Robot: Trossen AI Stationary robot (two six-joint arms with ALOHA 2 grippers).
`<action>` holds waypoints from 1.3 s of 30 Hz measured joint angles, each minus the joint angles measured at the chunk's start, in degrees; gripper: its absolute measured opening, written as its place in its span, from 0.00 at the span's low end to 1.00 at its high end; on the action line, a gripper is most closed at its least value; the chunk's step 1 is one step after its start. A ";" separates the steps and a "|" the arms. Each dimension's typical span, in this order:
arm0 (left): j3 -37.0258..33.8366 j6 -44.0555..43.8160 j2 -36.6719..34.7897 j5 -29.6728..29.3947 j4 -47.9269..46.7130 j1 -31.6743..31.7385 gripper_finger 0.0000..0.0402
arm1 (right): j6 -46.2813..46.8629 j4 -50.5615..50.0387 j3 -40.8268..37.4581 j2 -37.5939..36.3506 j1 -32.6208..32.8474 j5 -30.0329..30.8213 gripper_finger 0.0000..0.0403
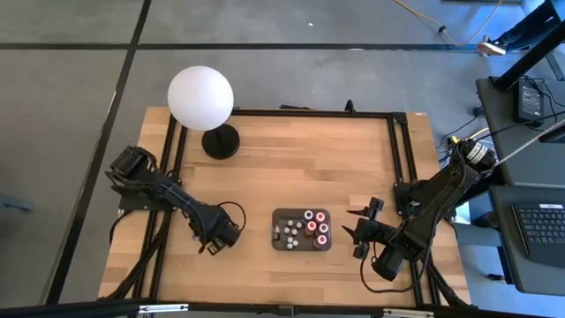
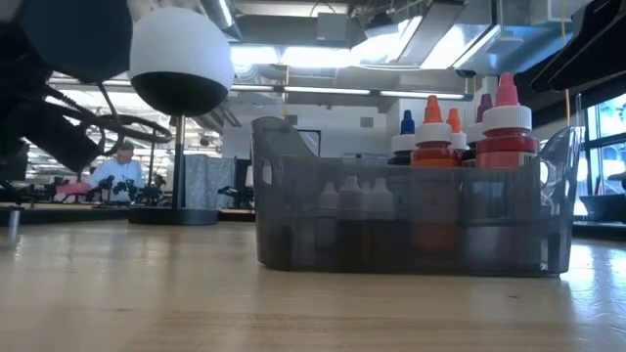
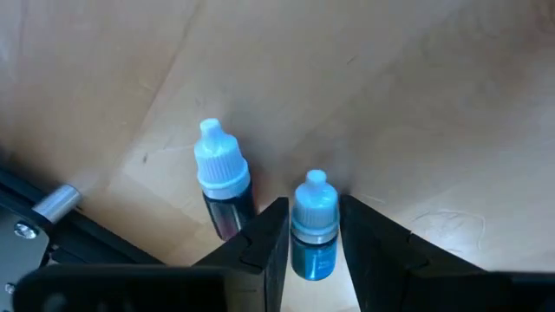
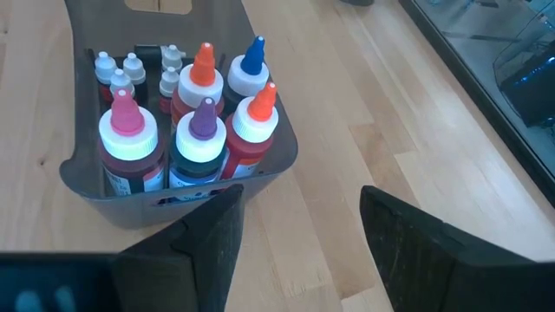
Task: Pick & Place food coloring
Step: Put the small food coloring bottle into the black bin
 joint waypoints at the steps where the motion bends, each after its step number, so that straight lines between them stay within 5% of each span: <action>1: 0.00 0.27 0.17 0.15 0.02 0.28 0.25 | 0.00 0.00 0.00 0.00 -0.01 0.02 0.58; 16: 0.18 11.25 6.03 10.80 -0.38 7.34 0.23 | -0.02 -0.01 0.00 0.00 0.01 0.00 0.58; 39: 0.02 17.16 8.26 13.73 -0.17 12.00 0.24 | 0.00 -0.02 0.00 0.00 0.00 -0.02 0.58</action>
